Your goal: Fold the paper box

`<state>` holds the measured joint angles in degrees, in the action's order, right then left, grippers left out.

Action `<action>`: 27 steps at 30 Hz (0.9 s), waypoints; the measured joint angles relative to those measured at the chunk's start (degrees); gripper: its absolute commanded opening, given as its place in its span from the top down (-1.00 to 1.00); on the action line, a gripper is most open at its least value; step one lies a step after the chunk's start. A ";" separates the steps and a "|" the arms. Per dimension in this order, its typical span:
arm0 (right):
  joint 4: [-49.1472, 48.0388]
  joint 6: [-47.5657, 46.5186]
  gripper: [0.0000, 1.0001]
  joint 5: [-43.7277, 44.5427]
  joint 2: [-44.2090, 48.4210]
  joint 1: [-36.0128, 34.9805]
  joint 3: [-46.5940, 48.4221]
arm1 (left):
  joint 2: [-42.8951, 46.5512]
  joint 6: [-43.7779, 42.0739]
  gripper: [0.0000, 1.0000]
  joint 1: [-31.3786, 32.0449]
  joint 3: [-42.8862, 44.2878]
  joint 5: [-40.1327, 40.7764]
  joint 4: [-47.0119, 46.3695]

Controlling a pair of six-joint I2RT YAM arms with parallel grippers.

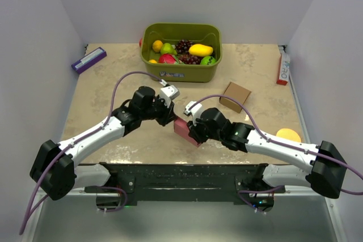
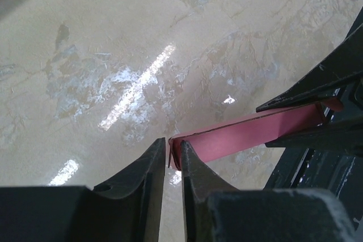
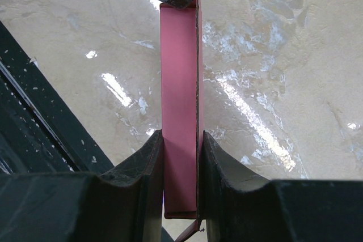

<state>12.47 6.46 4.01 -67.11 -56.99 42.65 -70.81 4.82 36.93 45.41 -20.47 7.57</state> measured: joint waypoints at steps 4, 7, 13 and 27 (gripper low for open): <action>0.07 -0.02 0.84 0.13 0.00 0.00 0.00 | 0.00 -0.02 0.97 0.39 0.00 0.44 0.33; 0.07 -0.07 0.84 0.83 0.00 -0.09 0.00 | 0.00 0.09 1.00 0.52 0.00 0.98 0.35; 0.52 -0.07 0.85 1.46 -0.11 -0.37 0.00 | 0.00 0.70 1.00 1.66 0.00 2.86 0.72; 1.05 -0.07 0.87 2.03 -1.25 -0.68 0.00 | -0.42 9.44 1.00 2.49 -1.92 5.62 -1.05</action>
<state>13.52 6.39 6.04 -68.36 -57.67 42.65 -71.22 14.26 39.42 43.48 -14.85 6.52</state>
